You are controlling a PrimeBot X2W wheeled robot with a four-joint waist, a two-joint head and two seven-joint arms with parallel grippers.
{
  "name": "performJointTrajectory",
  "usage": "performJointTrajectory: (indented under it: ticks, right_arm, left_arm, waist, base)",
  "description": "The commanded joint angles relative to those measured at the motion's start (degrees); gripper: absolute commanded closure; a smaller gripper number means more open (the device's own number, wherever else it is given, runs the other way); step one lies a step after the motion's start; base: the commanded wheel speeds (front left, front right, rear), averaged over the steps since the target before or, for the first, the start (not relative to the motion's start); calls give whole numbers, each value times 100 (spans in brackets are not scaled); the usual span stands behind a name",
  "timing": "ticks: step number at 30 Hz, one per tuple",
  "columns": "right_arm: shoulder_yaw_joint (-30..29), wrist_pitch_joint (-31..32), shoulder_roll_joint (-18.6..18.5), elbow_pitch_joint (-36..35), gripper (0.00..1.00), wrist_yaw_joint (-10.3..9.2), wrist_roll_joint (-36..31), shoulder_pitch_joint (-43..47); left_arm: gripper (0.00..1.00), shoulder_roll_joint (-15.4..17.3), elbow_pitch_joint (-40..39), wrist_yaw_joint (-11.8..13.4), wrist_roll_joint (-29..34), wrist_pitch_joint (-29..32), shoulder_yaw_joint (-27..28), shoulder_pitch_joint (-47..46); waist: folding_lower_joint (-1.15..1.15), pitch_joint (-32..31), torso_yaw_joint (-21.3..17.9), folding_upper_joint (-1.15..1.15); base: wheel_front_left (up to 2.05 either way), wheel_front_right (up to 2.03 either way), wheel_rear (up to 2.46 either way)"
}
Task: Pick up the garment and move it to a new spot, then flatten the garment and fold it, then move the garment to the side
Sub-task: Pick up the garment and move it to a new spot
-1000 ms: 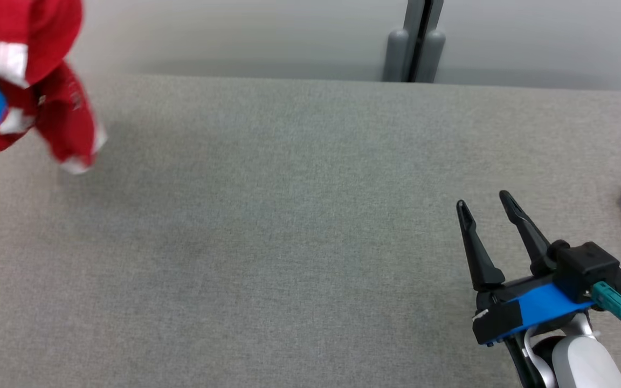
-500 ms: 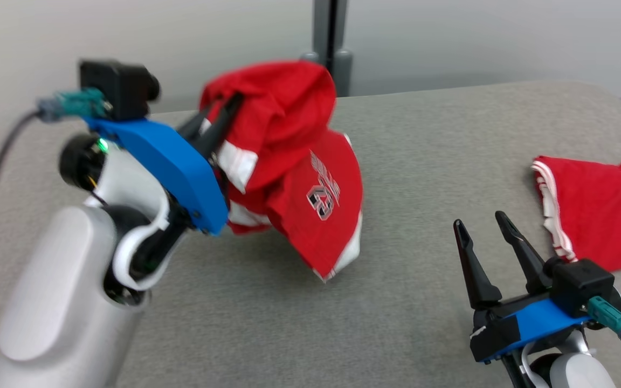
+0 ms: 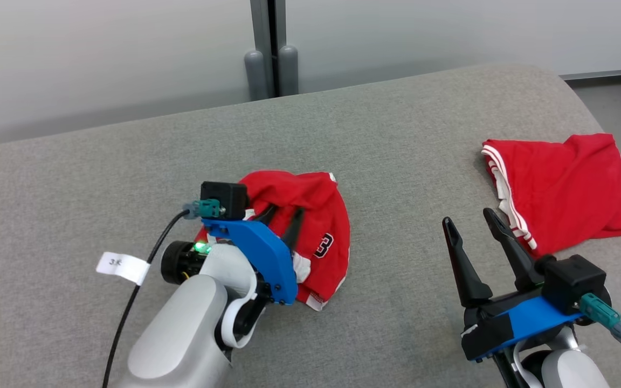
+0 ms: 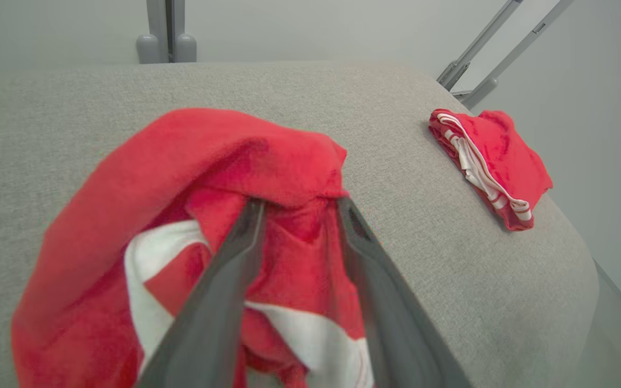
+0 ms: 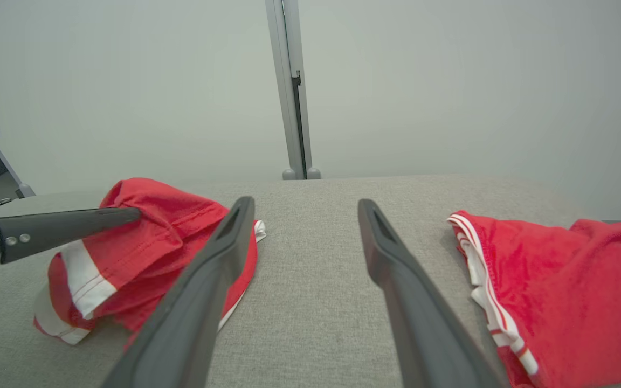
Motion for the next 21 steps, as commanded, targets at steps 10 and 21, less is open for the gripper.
performJointTrajectory:
  ticks: [10,21]
  right_arm:
    - [-122,-33,-1,47,0,4,-60,-39]
    - [-257,158,-1,-36,0,4,-170,270]
  left_arm:
    - [0,41,-297,-469,-111,-1265,108,386]
    - [0,946,-987,74,353,-2526,724,1328]
  waist:
    - [0,-161,402,0]
    - [0,-325,884,0]
  base:
    - [0,0,0]
    - [0,0,0]
